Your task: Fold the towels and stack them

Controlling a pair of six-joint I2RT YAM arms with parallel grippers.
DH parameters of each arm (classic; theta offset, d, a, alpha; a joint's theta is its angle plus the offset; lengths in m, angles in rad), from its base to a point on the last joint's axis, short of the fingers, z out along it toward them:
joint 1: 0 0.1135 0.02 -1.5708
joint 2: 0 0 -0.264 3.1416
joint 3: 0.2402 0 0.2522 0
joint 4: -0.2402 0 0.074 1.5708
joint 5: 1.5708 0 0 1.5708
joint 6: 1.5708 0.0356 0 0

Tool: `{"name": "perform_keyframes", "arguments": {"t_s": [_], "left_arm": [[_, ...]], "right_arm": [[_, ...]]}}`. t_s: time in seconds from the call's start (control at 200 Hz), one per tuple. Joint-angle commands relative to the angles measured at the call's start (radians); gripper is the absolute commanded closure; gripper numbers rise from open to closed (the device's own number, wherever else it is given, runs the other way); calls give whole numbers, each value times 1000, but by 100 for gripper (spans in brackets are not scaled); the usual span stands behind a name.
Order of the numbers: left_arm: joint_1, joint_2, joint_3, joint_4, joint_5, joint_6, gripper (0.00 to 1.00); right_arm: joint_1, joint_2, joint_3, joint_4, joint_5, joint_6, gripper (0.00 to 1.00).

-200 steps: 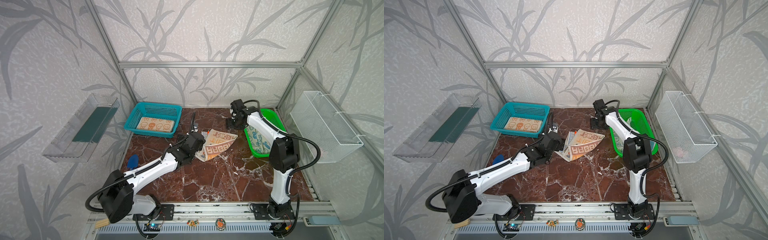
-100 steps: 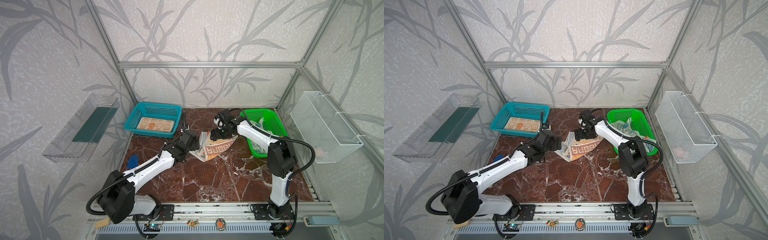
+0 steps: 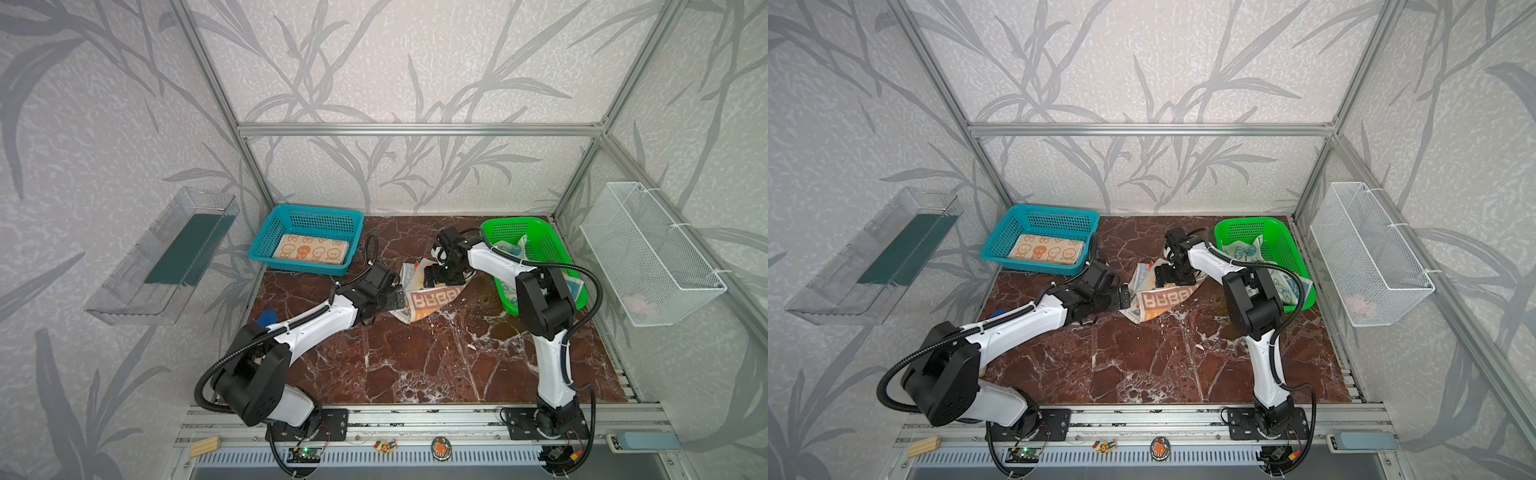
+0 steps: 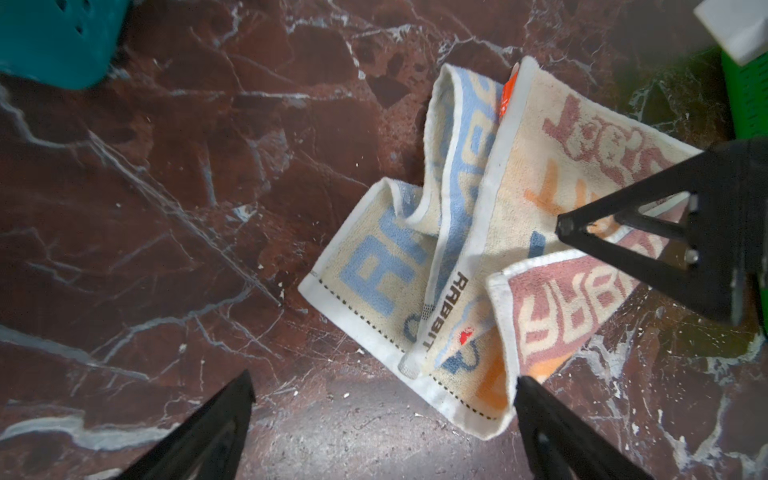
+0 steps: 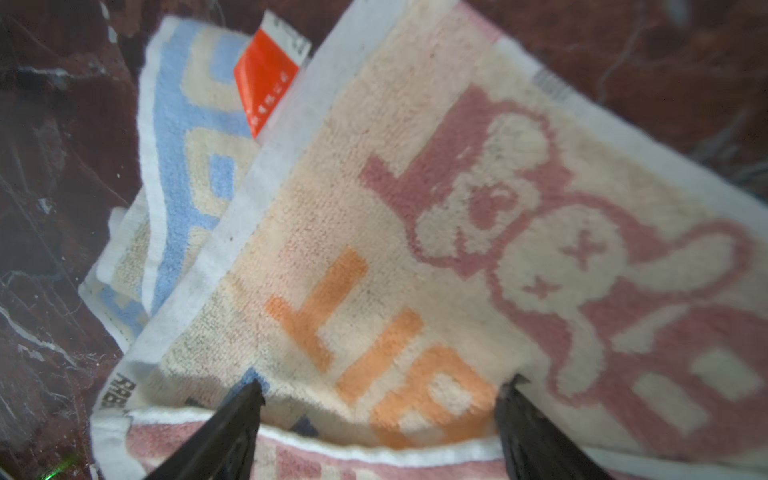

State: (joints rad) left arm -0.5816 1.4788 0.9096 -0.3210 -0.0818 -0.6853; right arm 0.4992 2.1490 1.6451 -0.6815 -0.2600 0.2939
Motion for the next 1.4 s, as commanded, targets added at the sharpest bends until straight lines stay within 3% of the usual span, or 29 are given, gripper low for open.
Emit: {"name": "perform_keyframes", "arguments": {"t_s": [0.0, 0.365, 0.59, 1.045, 1.395], "left_arm": [[30, 8, 8, 2, 80, -71, 1], [70, 63, 29, 4, 122, -83, 1], [76, 195, 111, 72, 299, -126, 1], [84, 415, 234, 121, 352, -191, 1], [101, 566, 468, 35, 334, -147, 1]], "right_arm": [[35, 12, 41, -16, -34, -18, 12], [59, -173, -196, 14, -29, -35, 12], [59, -263, -332, 33, 13, -52, 12], [28, -239, -375, 70, -12, -50, 12], [10, -198, -340, 97, -56, -49, 12]]}}
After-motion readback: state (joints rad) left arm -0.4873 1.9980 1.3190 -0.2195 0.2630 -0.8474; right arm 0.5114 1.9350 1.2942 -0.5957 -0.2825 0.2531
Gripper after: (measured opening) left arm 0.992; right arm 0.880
